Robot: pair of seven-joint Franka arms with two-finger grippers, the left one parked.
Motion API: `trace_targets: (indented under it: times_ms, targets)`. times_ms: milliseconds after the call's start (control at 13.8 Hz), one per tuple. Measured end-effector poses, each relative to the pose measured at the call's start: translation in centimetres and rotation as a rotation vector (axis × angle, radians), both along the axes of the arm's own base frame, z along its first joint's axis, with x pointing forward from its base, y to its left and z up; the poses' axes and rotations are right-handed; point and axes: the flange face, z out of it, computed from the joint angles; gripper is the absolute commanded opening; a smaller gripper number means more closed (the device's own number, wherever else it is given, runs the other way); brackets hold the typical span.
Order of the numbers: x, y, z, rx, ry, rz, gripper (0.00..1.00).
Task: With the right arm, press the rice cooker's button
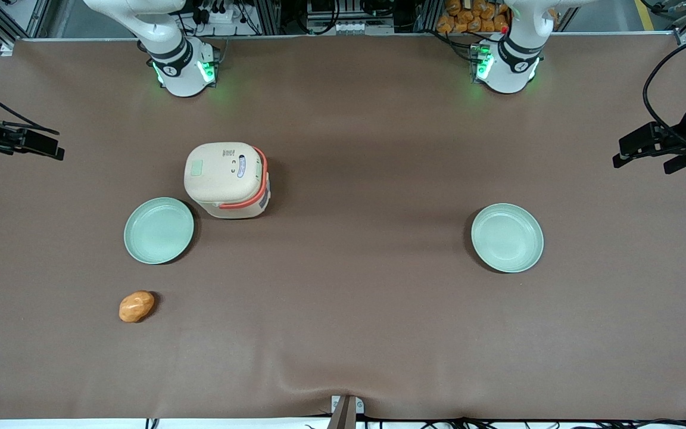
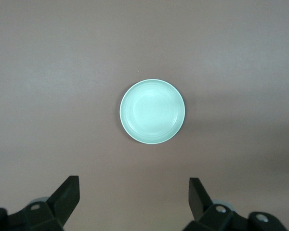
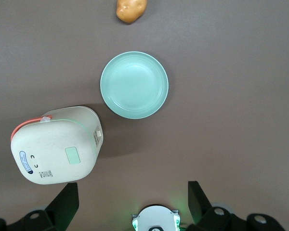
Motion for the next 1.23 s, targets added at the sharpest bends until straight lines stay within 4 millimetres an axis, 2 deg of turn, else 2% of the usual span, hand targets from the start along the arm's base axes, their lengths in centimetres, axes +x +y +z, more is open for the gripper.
trace_targets:
  times_ms: [1234]
  targets:
    - [0.0,-0.33,0.01,-0.026,0.0,-0.001,1.0]
